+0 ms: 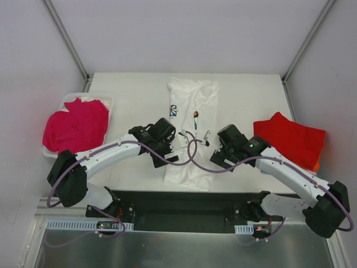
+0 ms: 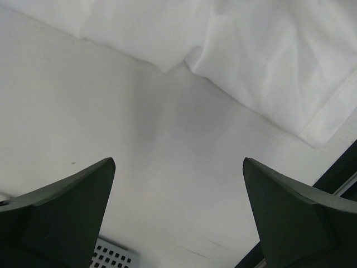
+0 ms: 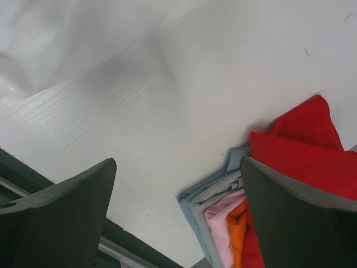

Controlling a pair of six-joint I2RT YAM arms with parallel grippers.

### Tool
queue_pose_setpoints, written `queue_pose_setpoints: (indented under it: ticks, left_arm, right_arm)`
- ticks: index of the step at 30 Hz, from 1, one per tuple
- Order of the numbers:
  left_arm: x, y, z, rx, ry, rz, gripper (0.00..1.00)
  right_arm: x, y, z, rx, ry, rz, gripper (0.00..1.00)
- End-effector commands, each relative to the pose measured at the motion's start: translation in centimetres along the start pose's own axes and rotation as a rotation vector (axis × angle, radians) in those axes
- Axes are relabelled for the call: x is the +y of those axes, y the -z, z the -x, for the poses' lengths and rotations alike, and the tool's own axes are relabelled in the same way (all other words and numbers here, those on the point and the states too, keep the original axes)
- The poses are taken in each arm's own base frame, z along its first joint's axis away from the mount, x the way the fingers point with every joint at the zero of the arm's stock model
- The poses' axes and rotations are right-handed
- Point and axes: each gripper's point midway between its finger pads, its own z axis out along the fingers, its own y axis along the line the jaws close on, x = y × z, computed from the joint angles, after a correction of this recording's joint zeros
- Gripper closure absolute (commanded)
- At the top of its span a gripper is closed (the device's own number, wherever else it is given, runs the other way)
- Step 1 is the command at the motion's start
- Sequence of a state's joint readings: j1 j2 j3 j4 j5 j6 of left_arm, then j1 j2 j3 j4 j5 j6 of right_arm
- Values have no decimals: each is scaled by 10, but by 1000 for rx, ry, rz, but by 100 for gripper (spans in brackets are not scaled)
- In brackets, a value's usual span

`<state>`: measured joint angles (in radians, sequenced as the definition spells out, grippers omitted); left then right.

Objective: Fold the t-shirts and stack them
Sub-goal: Grab the bottom of the folded rectangular tshirt with right arm

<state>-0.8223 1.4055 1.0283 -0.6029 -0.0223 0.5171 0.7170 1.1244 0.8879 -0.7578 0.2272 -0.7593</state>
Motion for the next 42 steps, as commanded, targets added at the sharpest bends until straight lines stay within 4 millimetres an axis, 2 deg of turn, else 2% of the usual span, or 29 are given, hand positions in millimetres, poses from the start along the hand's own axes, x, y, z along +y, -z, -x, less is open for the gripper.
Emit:
queue_pose_setpoints:
  ticks: [1, 4, 8, 11, 24, 31, 42]
  left_arm:
    - [-13, -10, 8, -54, 2, -78, 1]
    - [-17, -15, 7, -53, -2, -99, 1]
    - [-28, -18, 14, -74, -26, -145, 1]
    - [-29, -23, 18, -76, -48, -151, 1]
    - [-66, -44, 11, -19, -175, -225, 1]
    - [-82, -35, 15, -52, -223, -245, 1]
    - [-95, -27, -7, -55, -252, -257, 1]
  right_arm:
    - [15, 4, 12, -53, 98, 24, 2]
    - [27, 5, 17, -65, 143, 55, 1]
    - [42, 4, 23, -70, 211, 86, 4]
    - [55, 2, 27, -72, 272, 104, 6]
    - [117, 3, 47, -140, 497, 207, 6]
    - [137, 5, 51, -188, 565, 227, 7]
    - [159, -2, 44, -203, 599, 289, 8]
